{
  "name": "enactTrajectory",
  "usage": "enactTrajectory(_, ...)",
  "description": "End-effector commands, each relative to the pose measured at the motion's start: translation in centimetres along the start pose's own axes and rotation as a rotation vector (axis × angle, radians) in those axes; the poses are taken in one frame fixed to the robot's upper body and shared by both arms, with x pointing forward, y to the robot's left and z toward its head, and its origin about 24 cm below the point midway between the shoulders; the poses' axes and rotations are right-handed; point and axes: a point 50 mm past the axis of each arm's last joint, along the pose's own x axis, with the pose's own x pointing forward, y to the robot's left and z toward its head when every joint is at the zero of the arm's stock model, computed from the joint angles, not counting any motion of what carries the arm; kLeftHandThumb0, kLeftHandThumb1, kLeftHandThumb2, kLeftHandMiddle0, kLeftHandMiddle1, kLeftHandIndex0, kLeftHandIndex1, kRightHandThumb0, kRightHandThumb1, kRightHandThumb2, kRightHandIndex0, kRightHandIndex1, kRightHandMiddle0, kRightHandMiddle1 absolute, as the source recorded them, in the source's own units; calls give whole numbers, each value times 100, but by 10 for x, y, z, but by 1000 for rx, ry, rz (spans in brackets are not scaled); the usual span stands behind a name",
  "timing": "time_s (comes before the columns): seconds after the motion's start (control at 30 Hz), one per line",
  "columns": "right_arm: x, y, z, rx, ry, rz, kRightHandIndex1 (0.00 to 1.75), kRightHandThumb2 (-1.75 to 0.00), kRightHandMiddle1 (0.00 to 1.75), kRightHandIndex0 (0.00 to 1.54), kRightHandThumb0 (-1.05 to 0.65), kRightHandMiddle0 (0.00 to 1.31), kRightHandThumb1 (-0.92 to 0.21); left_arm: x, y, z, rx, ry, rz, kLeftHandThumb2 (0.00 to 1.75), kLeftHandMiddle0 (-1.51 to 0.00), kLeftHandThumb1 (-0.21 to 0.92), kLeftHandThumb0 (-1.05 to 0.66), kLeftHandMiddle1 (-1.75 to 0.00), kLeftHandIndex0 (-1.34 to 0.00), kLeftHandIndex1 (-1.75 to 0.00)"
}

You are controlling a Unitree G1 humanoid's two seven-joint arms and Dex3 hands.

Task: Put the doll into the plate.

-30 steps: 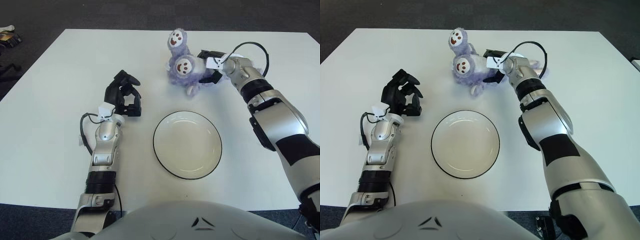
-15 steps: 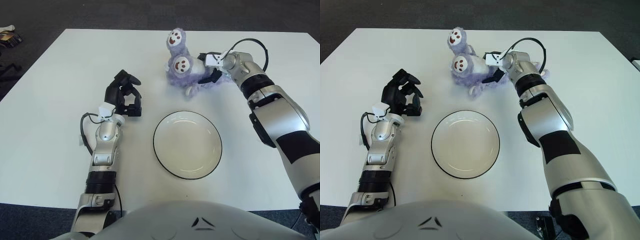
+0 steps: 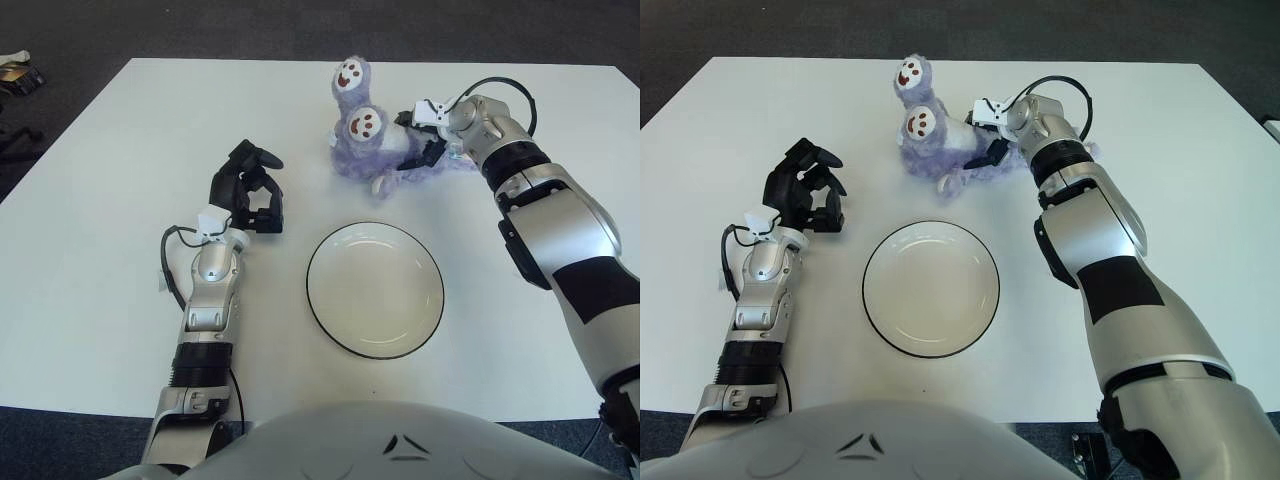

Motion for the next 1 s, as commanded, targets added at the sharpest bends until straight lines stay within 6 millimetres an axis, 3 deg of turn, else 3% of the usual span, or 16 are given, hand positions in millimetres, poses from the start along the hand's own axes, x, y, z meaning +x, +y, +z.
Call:
enactTrajectory(0.0,9,23,-8,29,20,135,45,-84,70,4,-66,0,-40,-6,2,-8,-7,31,19,148,-79,9,-2,-175,-72,-144)
enactTrajectory(0.57,3,20,-13,87,-22,184,27,-92,55,2,-58,0,-30,-7,3,-9,-19,40,14,148,-79,9,-2,-175,-71,-145)
enactTrajectory(0.83,0,17,-15,64,-35,203,23,-108,60,4,-34,0,-18,-6,4,-10,-20,48,10,148,-78,10,-2,-175,-70,-146)
enactTrajectory(0.97,-1,17,-16,78,-37,225,23,-114,52,4,-24,0,-14,-6,4,-9,-19,46,9,149,-79,9,-1,-175,-70,-147)
